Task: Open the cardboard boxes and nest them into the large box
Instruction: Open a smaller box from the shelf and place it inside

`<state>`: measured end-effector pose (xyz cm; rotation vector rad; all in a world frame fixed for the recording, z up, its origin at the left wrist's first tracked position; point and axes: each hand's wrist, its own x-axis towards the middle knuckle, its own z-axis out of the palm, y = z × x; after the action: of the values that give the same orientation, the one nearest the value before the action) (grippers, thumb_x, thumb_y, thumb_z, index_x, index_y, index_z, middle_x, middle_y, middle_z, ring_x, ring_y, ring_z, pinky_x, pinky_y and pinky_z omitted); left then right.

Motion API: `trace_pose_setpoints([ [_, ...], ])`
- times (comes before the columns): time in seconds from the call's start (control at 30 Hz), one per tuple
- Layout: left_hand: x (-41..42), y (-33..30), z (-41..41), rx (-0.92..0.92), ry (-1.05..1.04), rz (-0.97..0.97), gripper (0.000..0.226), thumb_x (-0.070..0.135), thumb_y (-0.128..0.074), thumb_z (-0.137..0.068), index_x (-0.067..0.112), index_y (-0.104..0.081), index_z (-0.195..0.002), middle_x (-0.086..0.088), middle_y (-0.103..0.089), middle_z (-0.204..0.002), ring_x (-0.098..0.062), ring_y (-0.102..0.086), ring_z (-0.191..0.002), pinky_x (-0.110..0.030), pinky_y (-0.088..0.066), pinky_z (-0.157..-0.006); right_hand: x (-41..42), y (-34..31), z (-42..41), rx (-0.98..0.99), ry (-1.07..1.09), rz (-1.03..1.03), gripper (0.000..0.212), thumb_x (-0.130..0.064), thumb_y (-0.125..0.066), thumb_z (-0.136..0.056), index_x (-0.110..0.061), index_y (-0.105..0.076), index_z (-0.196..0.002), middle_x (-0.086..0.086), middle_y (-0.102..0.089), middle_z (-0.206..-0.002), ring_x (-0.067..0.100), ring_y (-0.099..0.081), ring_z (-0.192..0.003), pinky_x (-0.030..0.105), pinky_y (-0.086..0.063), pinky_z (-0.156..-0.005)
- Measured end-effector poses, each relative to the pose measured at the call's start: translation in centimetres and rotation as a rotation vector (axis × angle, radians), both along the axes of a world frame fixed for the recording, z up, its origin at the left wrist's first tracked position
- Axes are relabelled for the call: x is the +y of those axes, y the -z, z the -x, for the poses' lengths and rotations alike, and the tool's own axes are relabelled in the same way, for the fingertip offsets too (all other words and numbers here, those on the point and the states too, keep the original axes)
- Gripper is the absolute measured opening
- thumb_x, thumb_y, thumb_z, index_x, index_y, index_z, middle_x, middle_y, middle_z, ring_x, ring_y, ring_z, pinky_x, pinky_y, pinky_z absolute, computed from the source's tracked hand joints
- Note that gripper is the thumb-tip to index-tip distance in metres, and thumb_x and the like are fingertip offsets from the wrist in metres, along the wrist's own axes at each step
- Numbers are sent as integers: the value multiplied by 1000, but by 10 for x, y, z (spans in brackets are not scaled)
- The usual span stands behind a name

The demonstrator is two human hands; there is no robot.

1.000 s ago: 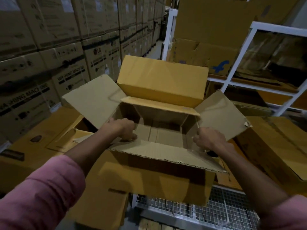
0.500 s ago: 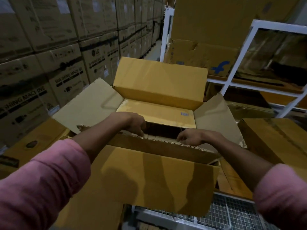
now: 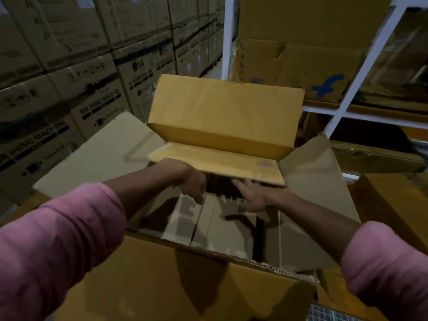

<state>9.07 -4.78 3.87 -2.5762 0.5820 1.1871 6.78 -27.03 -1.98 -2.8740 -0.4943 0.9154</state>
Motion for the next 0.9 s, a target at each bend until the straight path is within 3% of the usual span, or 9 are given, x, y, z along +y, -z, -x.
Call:
trace_pose_setpoints([
  [0.1,-18,-1,-22,-118,-49,61,59,51,-58,-97,15,-51,-143,-7,-54,-144,-30,-54,-128,-48,-45,-108,-6,-23,-26,-357,63,-80,93,-38,-62,-95,-33,3,-161,7,5,-169,39,-10,-152,61,-24,-119],
  [0.17,-29,0,-35,-328,-41,106,71,49,-56,-99,13,-33,-155,-11,-33,-161,-36,-37,-144,-50,-36,-115,-15,-32,-45,-540,72,-85,90,-37,-60,-97,-31,2,-161,5,9,-169,37,1,-154,64,-17,-121],
  [0.27,-38,-1,-59,-539,-142,209,92,48,-55,-99,21,6,-161,-4,18,-168,-42,7,-154,-60,-13,-122,-25,-33,-79,-659,53,30,86,-42,-56,-98,-30,1,-161,4,13,-170,36,14,-155,67,-5,-121],
  [0.37,-43,3,-90,-573,-220,307,101,47,-59,-97,28,20,-158,0,33,-163,-45,20,-150,-64,-5,-120,-34,-37,-111,-671,60,155,86,-51,-51,-98,-28,3,-162,2,16,-169,37,21,-153,69,4,-119],
  [0.5,-48,19,-128,-529,-260,339,106,50,-60,-95,33,26,-155,8,40,-159,-46,26,-147,-68,-1,-118,-47,-42,-141,-644,42,165,79,-50,-48,-100,-25,-6,-161,0,7,-170,39,15,-154,71,-1,-118],
  [0.63,-51,35,-151,-505,-254,356,108,47,-63,-95,36,25,-155,12,41,-158,-39,25,-150,-69,-3,-118,-52,-43,-159,-630,48,107,71,-50,-51,-98,-23,-21,-156,1,-11,-167,38,-5,-153,73,-10,-115],
  [0.8,-51,41,-158,-511,-239,382,109,39,-66,-94,36,23,-156,12,45,-156,-38,27,-149,-69,-3,-117,-51,-45,-170,-656,9,156,60,-45,-57,-94,-19,-37,-145,9,-24,-156,42,-23,-140,65,-27,-109],
  [0.9,-52,47,-147,-639,-167,317,93,35,-61,-98,30,8,-160,2,39,-160,-42,19,-151,-66,-10,-119,-48,-46,-163,-740,-8,197,52,-41,-59,-93,-17,-47,-137,13,-33,-146,44,-31,-132,61,-34,-104],
])
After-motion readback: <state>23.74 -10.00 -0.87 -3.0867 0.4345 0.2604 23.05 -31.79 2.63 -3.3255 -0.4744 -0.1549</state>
